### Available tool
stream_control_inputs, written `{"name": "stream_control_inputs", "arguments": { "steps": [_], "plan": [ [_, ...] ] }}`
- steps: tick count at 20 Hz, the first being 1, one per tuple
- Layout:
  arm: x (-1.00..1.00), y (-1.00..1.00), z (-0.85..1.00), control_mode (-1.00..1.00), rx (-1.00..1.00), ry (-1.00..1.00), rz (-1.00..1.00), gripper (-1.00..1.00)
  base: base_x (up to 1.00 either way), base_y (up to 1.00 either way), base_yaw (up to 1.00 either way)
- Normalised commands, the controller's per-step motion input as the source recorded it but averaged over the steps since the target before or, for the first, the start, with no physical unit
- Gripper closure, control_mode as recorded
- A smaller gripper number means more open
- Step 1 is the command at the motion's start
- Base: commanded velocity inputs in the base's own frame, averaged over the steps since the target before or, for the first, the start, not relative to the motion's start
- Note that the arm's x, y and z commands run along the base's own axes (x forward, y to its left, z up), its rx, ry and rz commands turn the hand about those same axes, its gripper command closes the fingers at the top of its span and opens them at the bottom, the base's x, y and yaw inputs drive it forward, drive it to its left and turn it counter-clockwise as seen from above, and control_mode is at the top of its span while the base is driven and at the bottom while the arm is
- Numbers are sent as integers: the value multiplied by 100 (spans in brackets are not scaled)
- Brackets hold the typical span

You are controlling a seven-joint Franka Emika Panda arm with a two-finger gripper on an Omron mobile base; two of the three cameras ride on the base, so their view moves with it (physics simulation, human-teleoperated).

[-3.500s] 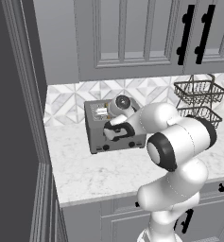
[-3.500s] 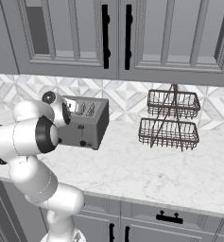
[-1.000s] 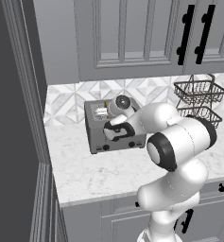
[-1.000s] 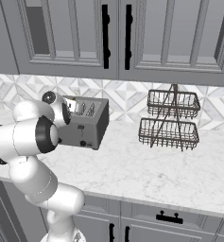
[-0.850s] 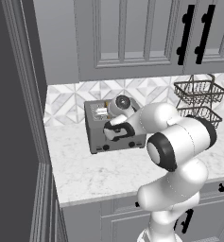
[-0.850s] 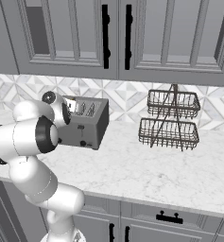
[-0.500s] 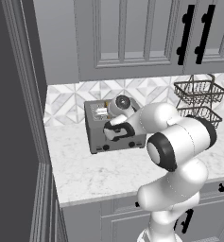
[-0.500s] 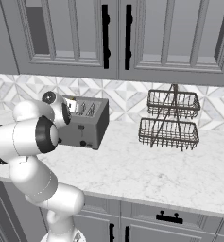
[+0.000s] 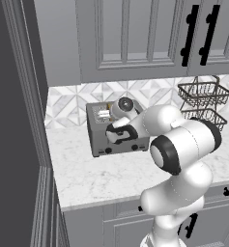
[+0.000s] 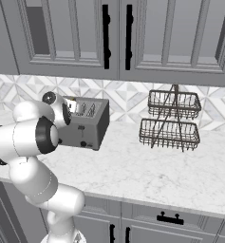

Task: Start the toaster. Once the lever pops up, take the bread to the plate on the dining counter.

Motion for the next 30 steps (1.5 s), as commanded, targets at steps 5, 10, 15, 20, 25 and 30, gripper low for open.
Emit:
{"name": "stream_control_inputs", "arguments": {
  "steps": [5,10,15,20,25,30],
  "plan": [
    [0,0,0,-100,0,0,0,-100,0,0,0],
    [0,0,0,-100,0,0,0,-100,0,0,0],
    [0,0,0,-100,0,0,0,-100,0,0,0],
    [13,1,0,-100,0,0,0,-100,0,0,0],
    [14,0,0,-100,0,0,0,-100,0,0,0],
    [5,0,0,-100,0,0,0,-100,0,0,0]
  ]
}}
